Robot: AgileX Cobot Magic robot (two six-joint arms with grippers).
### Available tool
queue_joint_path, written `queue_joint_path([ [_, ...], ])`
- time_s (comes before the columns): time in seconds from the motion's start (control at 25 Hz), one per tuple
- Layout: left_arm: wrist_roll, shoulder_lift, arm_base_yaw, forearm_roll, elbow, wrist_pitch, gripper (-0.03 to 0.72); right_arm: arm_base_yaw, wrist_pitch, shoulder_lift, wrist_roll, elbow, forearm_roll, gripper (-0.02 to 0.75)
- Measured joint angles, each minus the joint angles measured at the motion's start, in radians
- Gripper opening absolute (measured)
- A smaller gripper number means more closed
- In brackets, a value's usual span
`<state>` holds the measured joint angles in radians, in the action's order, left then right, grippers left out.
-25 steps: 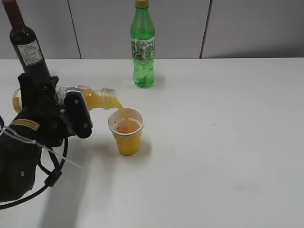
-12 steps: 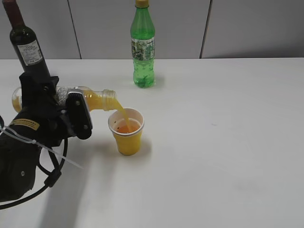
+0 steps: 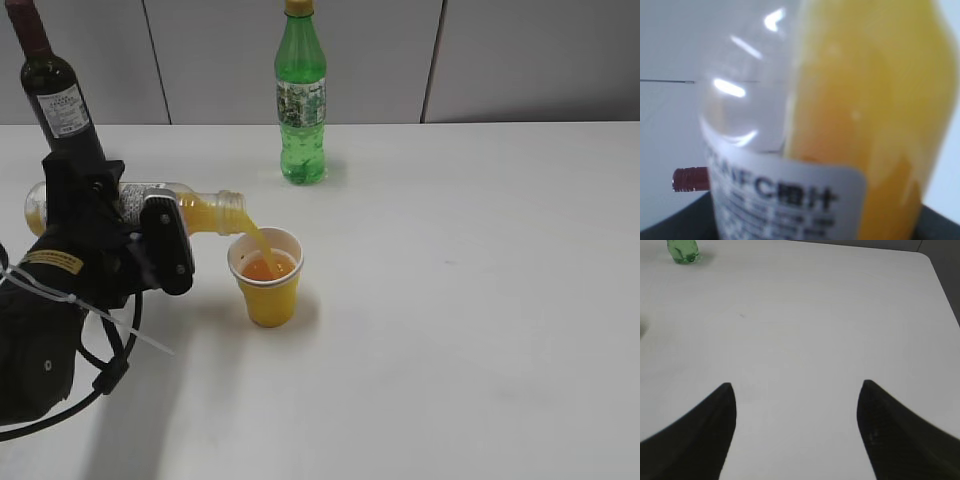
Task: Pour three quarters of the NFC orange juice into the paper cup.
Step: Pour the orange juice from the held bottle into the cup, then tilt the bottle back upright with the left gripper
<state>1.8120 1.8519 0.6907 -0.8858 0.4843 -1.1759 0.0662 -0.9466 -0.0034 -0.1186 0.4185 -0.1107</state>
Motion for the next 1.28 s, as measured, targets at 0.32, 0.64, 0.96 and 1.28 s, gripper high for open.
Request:
queue_joint_path([
  [0.32, 0.014, 0.0, 0.0, 0.0, 0.0, -0.001, 0.468, 0.0, 0.0, 0.0, 0.0, 0.0, 0.0, 0.595],
  [0.64, 0.014, 0.0, 0.0, 0.001, 0.0, -0.006, 0.468, 0.0, 0.0, 0.0, 0.0, 0.0, 0.0, 0.595],
  [0.96, -0.018, 0.0, 0.0, 0.021, 0.0, -0.006, 0.468, 0.0, 0.0, 0.0, 0.0, 0.0, 0.0, 0.595],
  [1.28, -0.433, 0.0, 0.0, 0.118, 0.0, 0.034, 0.468, 0.0, 0.0, 0.0, 0.0, 0.0, 0.0, 0.594],
])
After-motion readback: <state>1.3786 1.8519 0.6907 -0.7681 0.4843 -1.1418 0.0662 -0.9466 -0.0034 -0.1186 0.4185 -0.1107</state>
